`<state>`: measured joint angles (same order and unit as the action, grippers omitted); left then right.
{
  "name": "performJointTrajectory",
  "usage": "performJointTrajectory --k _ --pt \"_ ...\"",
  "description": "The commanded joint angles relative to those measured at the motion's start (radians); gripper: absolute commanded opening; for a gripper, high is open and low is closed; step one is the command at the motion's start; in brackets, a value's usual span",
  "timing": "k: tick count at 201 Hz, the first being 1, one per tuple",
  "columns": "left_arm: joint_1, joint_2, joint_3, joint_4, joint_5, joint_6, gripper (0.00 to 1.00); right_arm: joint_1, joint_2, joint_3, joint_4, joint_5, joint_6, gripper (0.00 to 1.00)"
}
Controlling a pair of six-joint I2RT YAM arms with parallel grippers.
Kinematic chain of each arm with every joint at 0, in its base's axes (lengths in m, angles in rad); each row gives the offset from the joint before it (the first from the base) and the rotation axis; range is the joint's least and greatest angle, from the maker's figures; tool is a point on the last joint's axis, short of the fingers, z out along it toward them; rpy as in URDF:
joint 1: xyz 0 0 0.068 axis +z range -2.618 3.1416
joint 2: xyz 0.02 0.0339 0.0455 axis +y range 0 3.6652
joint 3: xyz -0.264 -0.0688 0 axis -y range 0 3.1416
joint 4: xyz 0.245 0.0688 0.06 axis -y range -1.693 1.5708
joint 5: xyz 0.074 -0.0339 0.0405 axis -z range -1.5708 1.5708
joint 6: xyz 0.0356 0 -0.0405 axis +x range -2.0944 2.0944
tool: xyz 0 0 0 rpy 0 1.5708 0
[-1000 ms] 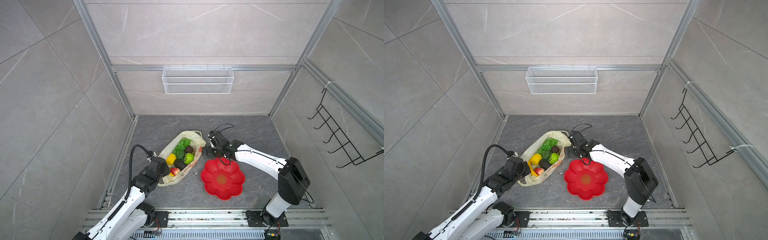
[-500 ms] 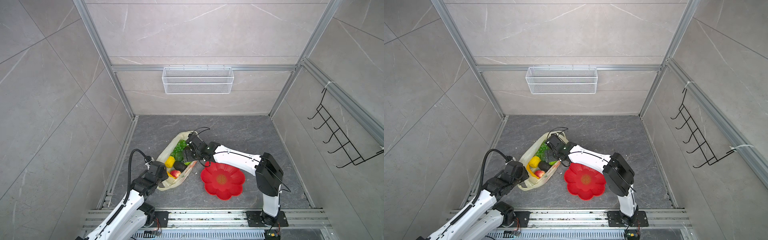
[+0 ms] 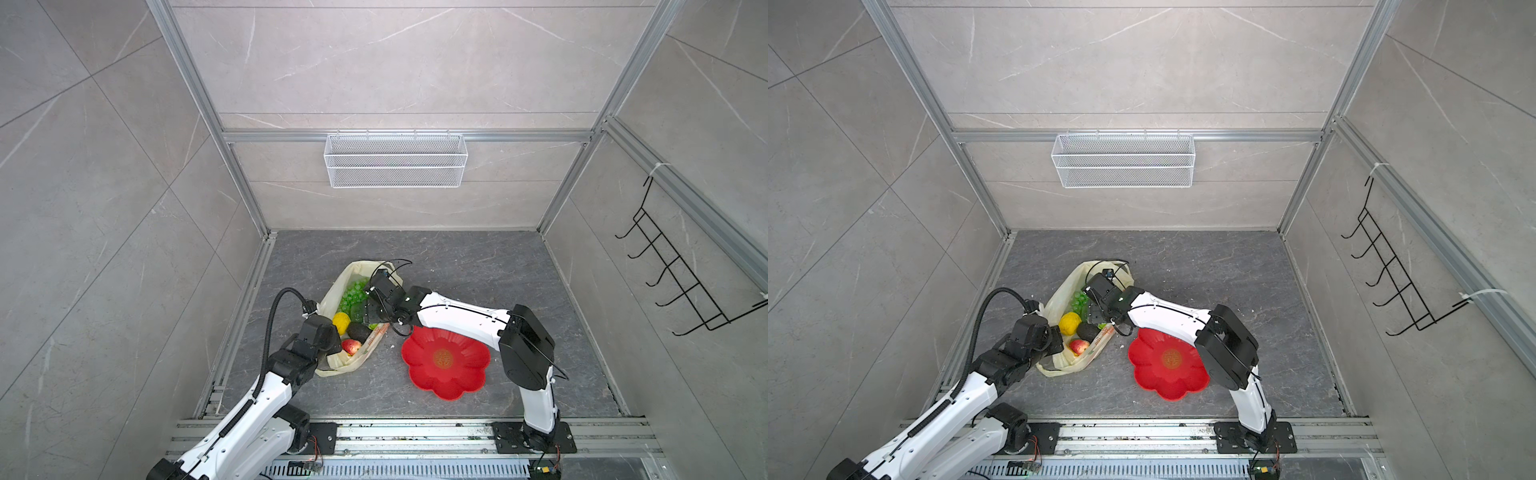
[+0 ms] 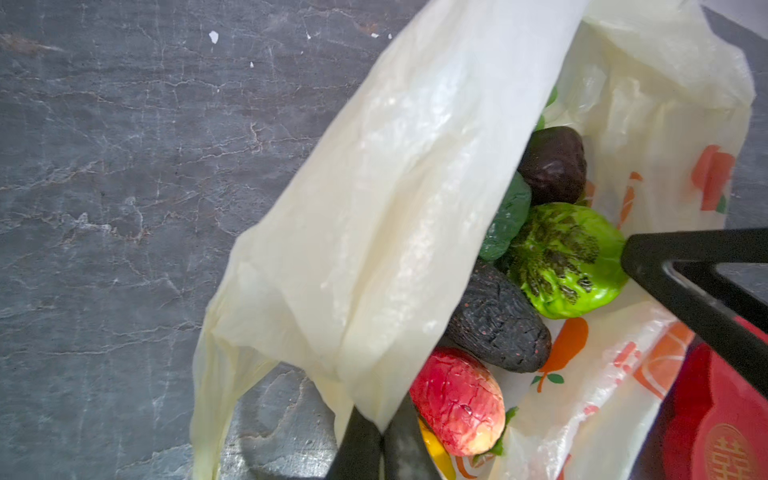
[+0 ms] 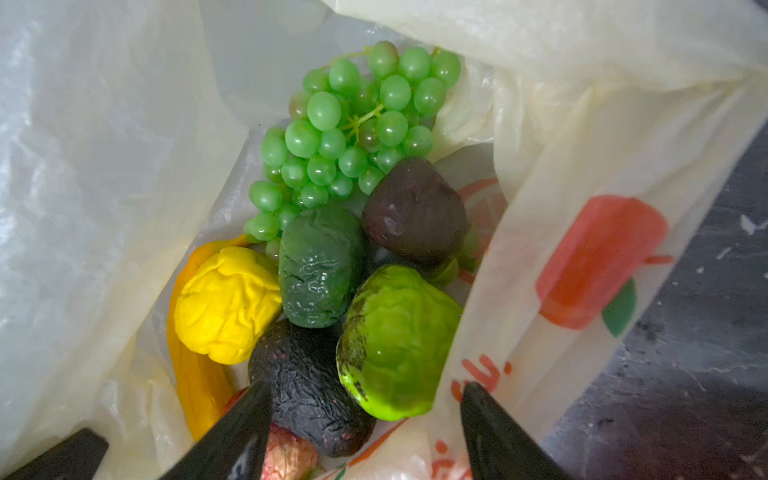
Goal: Take the fake fruits out of the plastic bag
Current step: 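Lower the right gripper into the bag and grasp the light green fruit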
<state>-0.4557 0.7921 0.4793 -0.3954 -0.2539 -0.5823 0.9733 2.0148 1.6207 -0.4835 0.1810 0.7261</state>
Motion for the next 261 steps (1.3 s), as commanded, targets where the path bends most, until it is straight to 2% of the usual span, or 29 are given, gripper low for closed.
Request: performJointTrajectory --k 1,51,90,120,151,166,199,261 --pt "-0.001 -0.019 -0.017 0.058 0.032 0.042 0.0 0.03 0.002 0.056 -0.029 0.058 -0.004 0.75" --pt "-0.001 0.001 -0.013 0.066 0.031 0.038 0.0 0.026 0.103 0.134 -0.076 0.05 0.024 0.76" --pt "-0.001 0.004 -0.01 0.049 0.028 0.012 0.0 0.025 0.139 0.165 -0.151 0.109 0.056 0.8" --pt "-0.001 0.015 -0.018 0.003 0.02 -0.083 0.0 0.024 0.121 0.121 -0.149 0.113 0.077 0.83" --pt "0.0 -0.016 -0.013 -0.099 -0.057 -0.177 0.0 0.024 0.106 0.07 -0.124 0.101 0.089 0.85" --pt "0.001 -0.021 -0.018 -0.113 -0.058 -0.203 0.0 0.023 0.107 0.062 -0.125 0.107 0.093 0.86" --pt "0.002 0.014 -0.01 -0.105 -0.036 -0.198 0.0 0.023 0.111 0.06 -0.115 0.114 0.095 0.88" --pt "0.002 0.004 -0.015 -0.09 -0.03 -0.187 0.0 -0.005 0.153 0.061 -0.067 0.053 0.096 0.87"
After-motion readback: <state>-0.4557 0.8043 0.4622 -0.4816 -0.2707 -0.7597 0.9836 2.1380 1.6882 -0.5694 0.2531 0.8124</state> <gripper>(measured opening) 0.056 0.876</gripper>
